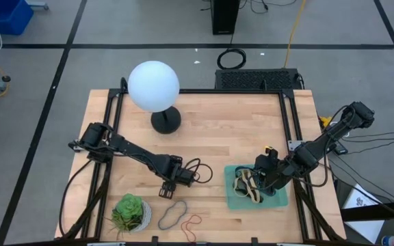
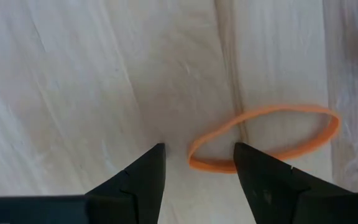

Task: Pick and place rubber bands into bin
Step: Put the orange rubber band into the green bin

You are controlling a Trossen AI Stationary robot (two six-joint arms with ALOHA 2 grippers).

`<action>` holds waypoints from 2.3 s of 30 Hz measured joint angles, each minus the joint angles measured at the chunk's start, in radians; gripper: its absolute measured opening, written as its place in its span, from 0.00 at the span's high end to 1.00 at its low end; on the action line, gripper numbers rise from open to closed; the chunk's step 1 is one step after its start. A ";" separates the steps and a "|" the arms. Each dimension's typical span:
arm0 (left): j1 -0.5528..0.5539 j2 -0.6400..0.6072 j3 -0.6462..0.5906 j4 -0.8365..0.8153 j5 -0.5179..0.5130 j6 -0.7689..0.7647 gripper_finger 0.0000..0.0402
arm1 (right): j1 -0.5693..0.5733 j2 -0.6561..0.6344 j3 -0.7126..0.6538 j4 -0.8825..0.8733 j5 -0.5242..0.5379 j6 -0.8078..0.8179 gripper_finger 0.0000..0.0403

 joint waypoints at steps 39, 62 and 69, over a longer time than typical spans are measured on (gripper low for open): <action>0.032 -0.331 -0.007 0.016 -0.062 -0.135 0.99 | 0.000 -0.021 0.000 0.023 -0.008 -0.031 0.61; 0.075 -0.440 -0.005 0.585 -0.127 0.083 0.97 | -0.094 -0.048 -0.167 0.960 0.098 -0.790 0.61; 0.075 -0.440 -0.004 0.657 -0.126 0.155 0.99 | -0.193 0.068 -0.206 1.268 -0.048 -0.874 0.61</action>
